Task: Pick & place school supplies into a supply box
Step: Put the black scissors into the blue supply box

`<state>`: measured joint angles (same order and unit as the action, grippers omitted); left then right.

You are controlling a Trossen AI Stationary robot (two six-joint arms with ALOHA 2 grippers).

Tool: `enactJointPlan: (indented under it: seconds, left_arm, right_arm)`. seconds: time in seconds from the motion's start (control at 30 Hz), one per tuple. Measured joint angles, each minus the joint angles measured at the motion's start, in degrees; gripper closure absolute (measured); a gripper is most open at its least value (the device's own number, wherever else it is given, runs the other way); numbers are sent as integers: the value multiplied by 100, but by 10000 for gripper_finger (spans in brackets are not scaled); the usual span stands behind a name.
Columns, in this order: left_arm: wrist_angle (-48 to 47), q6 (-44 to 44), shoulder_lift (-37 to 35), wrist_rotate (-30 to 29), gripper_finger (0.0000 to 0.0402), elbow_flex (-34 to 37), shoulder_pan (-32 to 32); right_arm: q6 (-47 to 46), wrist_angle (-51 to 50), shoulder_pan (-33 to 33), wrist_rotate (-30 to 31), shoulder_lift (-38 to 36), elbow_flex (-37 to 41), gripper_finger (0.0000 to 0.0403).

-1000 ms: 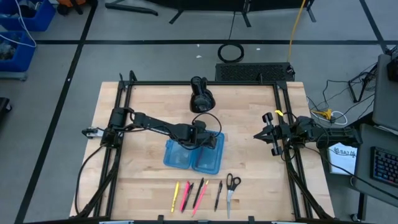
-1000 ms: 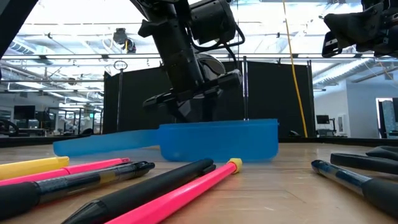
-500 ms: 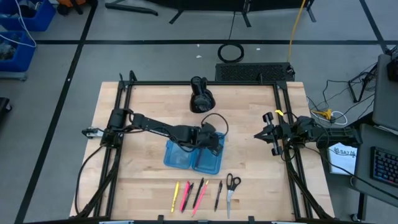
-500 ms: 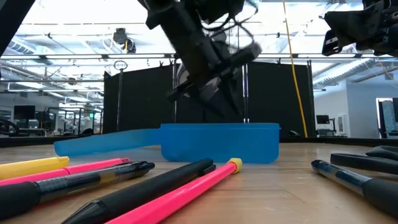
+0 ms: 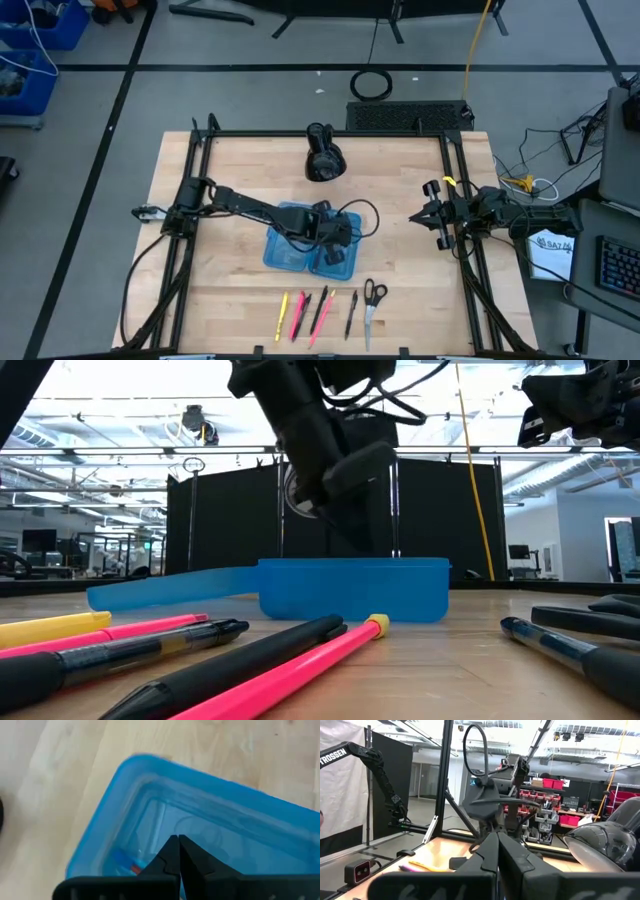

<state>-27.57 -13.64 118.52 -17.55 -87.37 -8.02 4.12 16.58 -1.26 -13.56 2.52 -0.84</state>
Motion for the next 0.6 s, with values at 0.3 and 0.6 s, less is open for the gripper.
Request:
enactJointPlan:
  seconds: [0.3,0.6]
  left_arm:
    - [-31,501,579,574,400,-23,267]
    - [-393,539,802,235,401,-355,296]
  right_arm:
    - [-42,79,0,11,0,0,403]
    - [-39,75,0,4,20,1,403]
